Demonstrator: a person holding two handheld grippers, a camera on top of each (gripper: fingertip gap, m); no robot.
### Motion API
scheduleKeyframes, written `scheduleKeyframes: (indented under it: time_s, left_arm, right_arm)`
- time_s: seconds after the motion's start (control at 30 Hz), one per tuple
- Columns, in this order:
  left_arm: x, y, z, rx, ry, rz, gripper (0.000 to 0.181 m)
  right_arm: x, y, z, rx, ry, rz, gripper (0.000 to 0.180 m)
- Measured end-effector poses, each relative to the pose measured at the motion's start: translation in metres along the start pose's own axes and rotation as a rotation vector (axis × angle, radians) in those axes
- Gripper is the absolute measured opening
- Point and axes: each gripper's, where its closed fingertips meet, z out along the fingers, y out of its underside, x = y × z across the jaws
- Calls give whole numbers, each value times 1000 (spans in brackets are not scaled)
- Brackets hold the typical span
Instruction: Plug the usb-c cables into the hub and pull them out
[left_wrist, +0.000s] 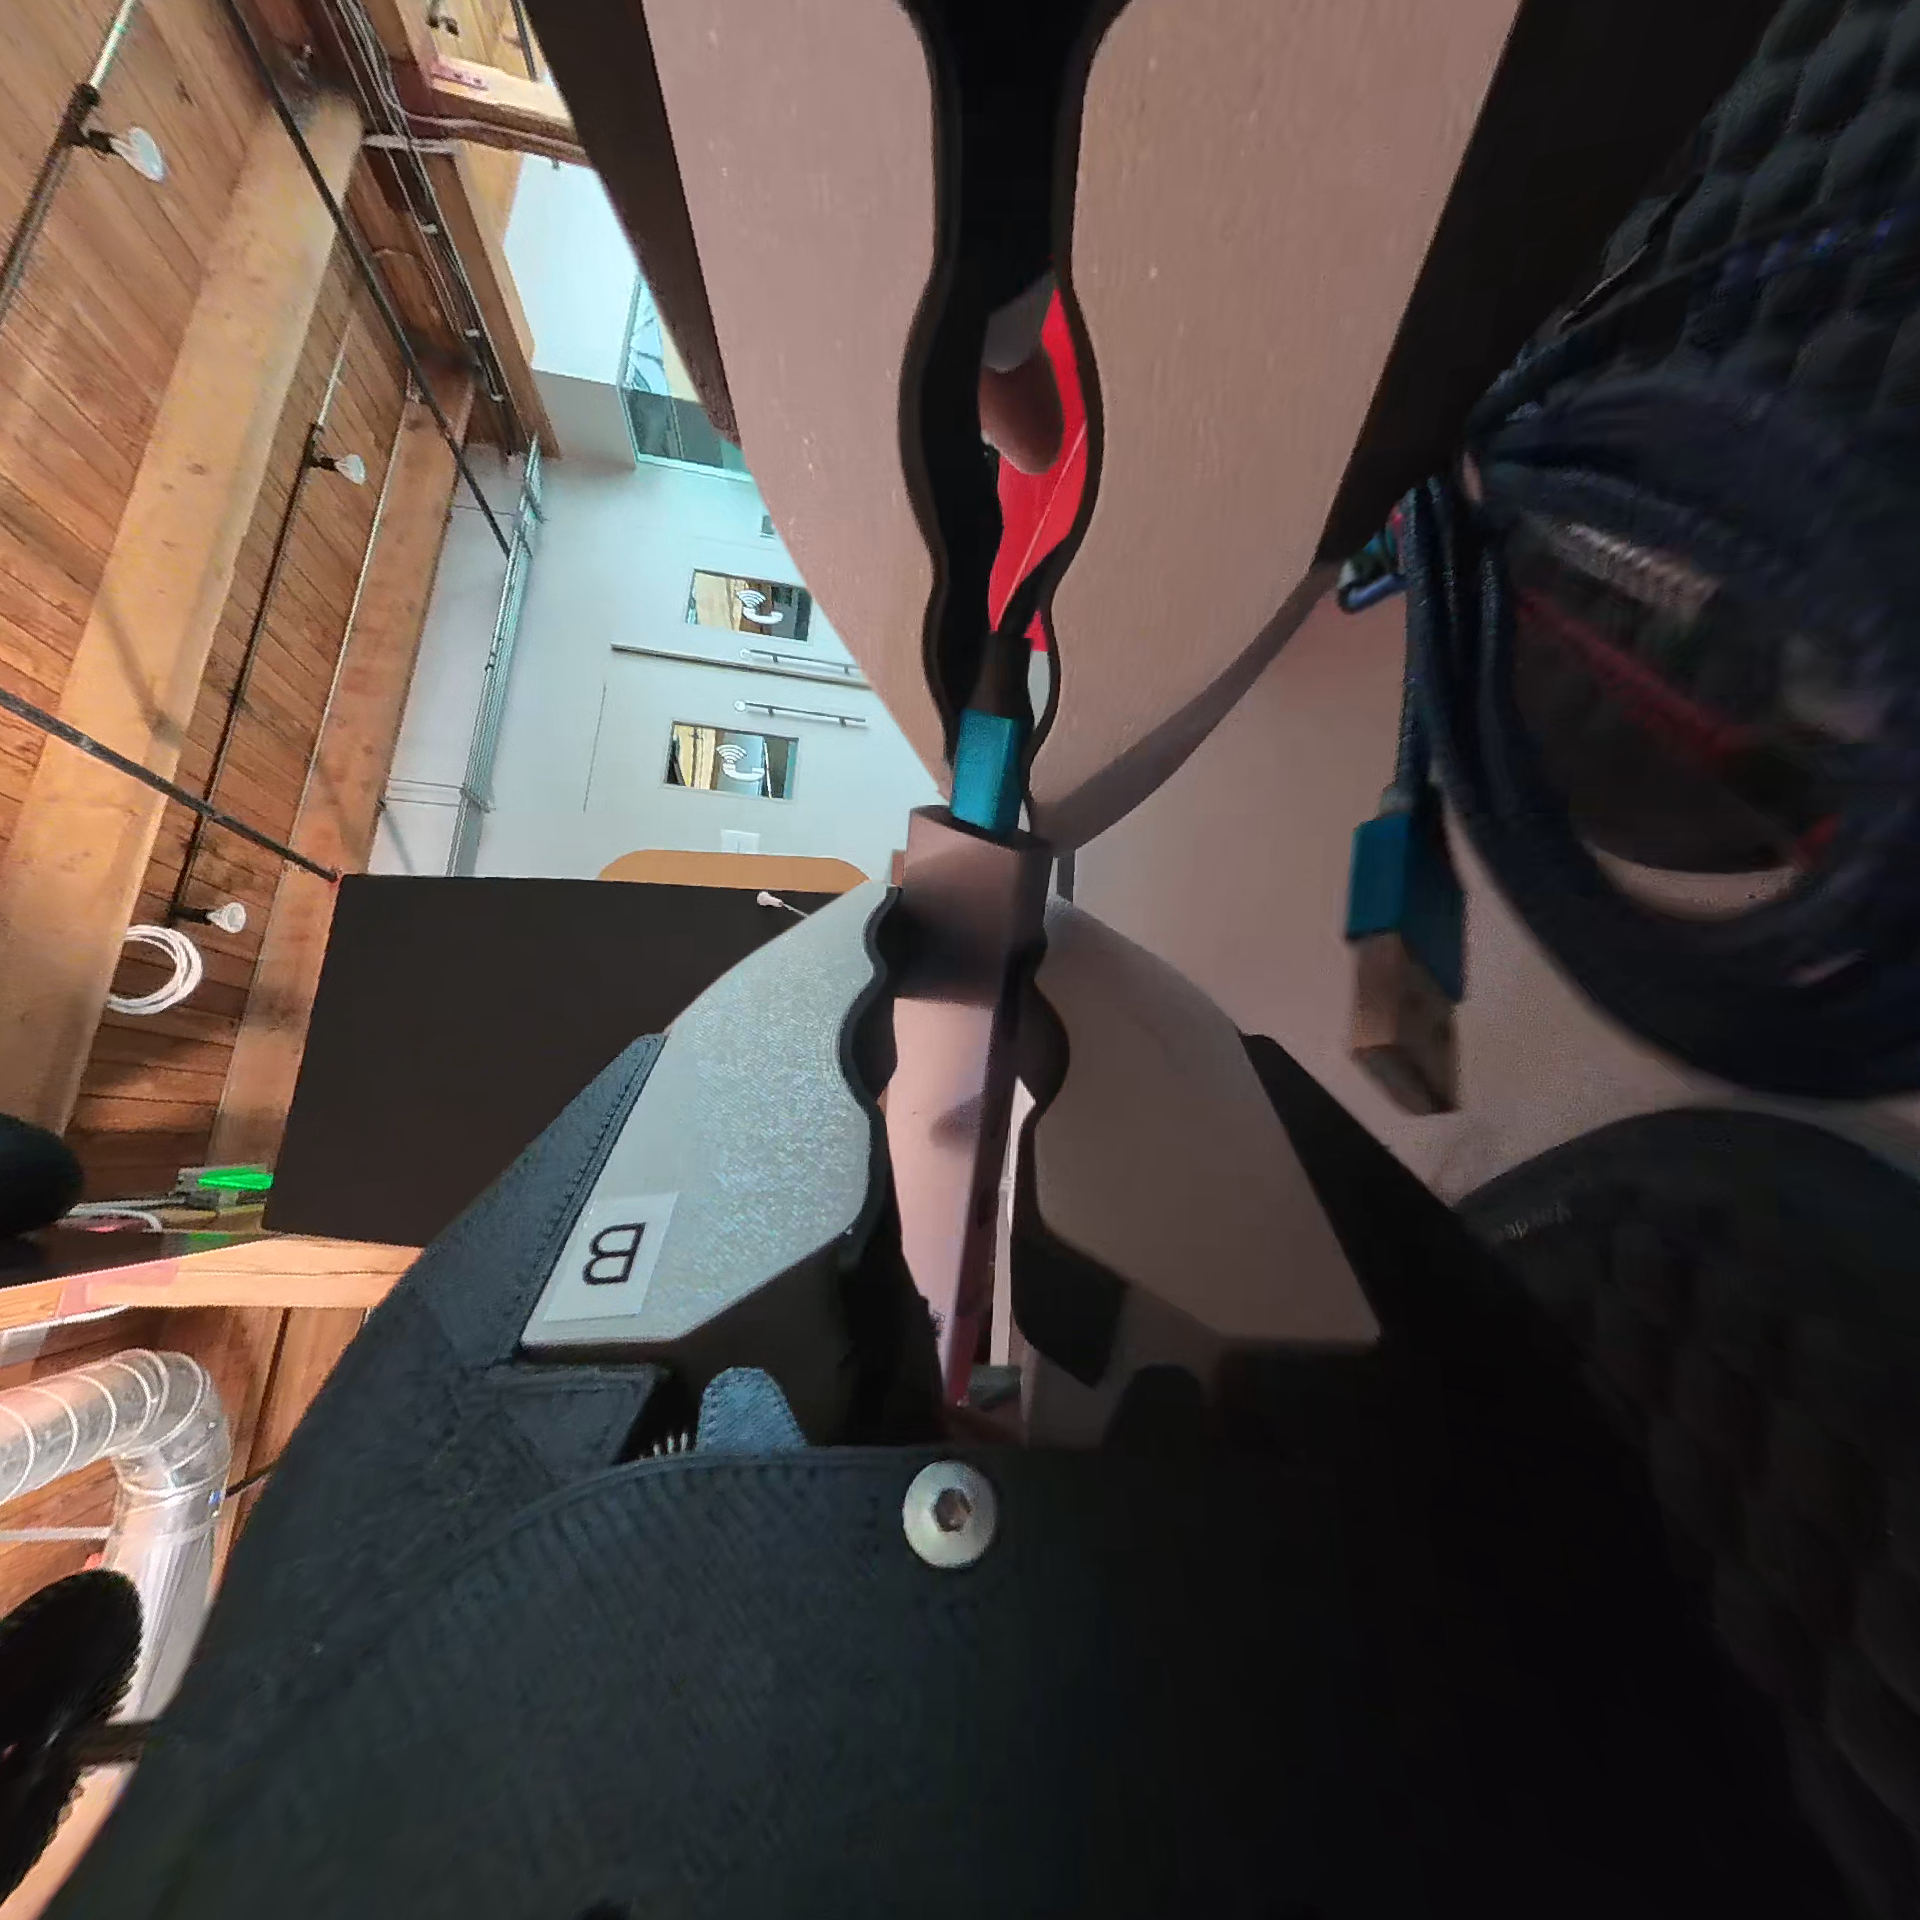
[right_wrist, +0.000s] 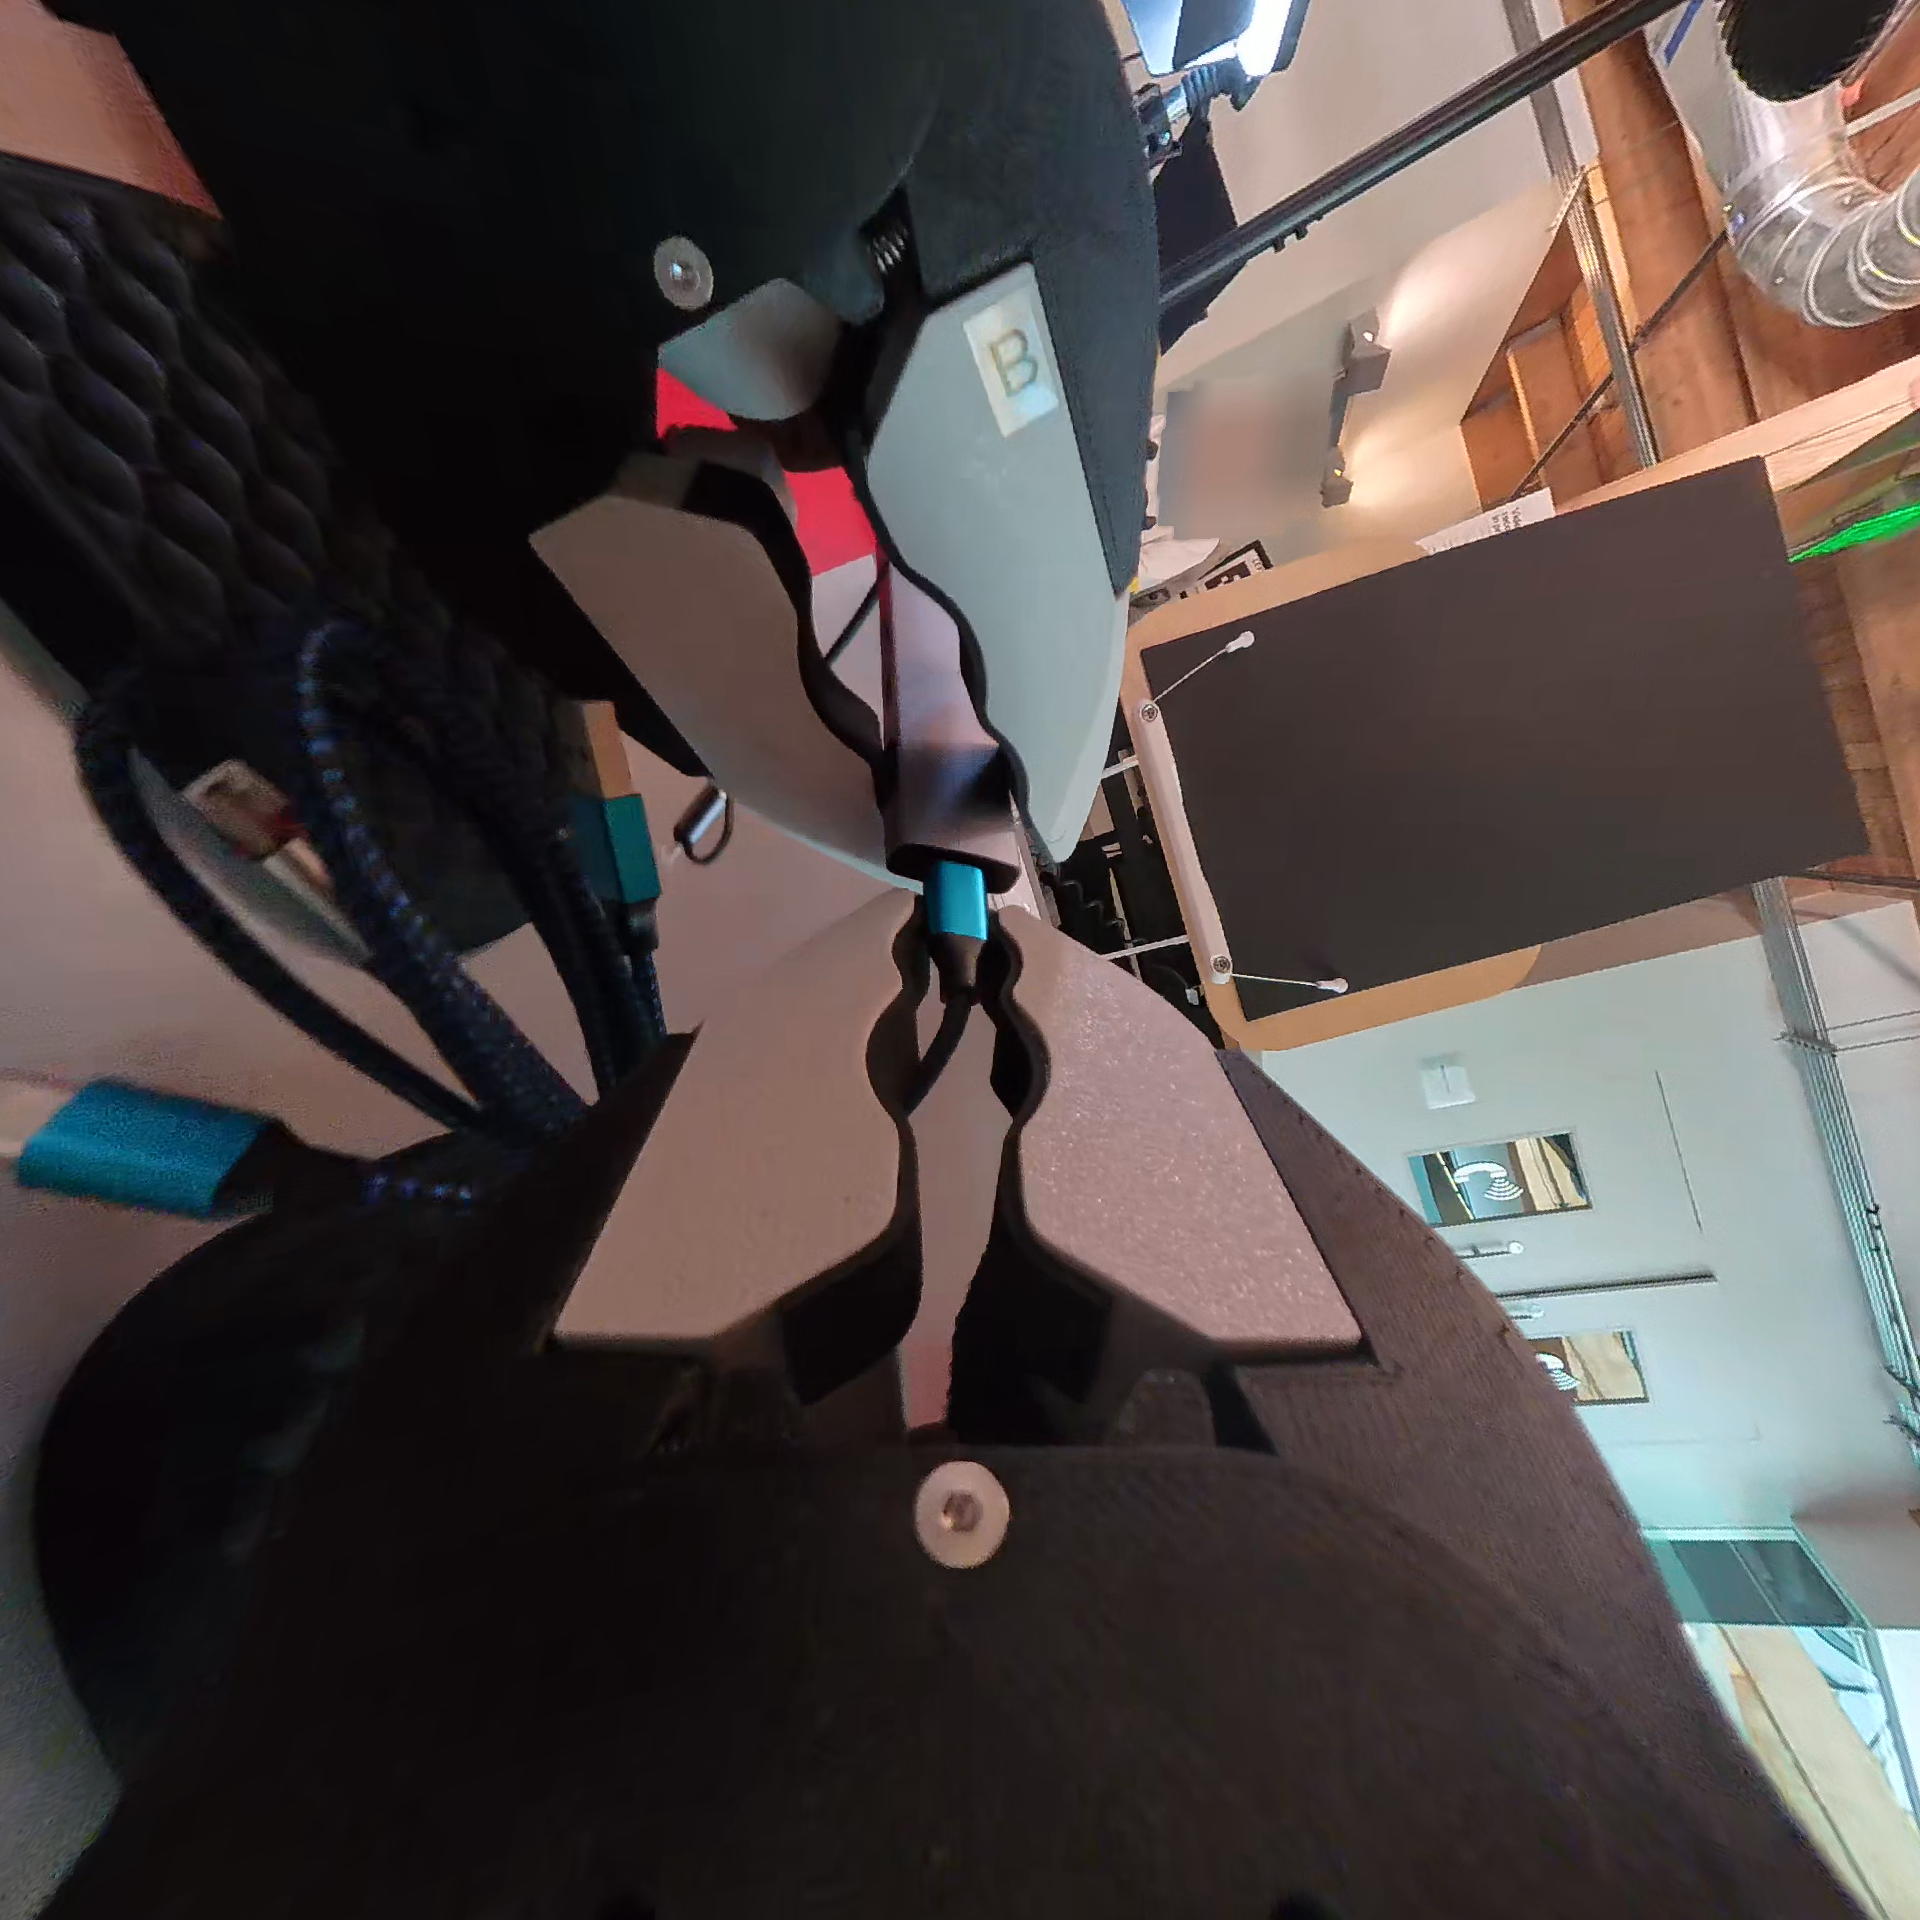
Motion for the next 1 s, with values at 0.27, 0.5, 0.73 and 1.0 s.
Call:
scheduleKeyframes:
  time_s: [0.27,0.5,0.73,1.0]
  left_arm:
    - [-3,-2,6,44,-6,-135,21]
    - [-60,-1,-4,247,-212,-849,54]
    - [-65,29,-27,11,-412,-333,52]
    - [-65,45,-16,48,-332,-899,65]
  right_arm:
    - [5,5,2,-3,44,-14,8]
    - [57,-11,-19,177,492,34,8]
    - [73,4,-28,96,619,-41,0]
    - [91,28,-30,-10,659,80,0]
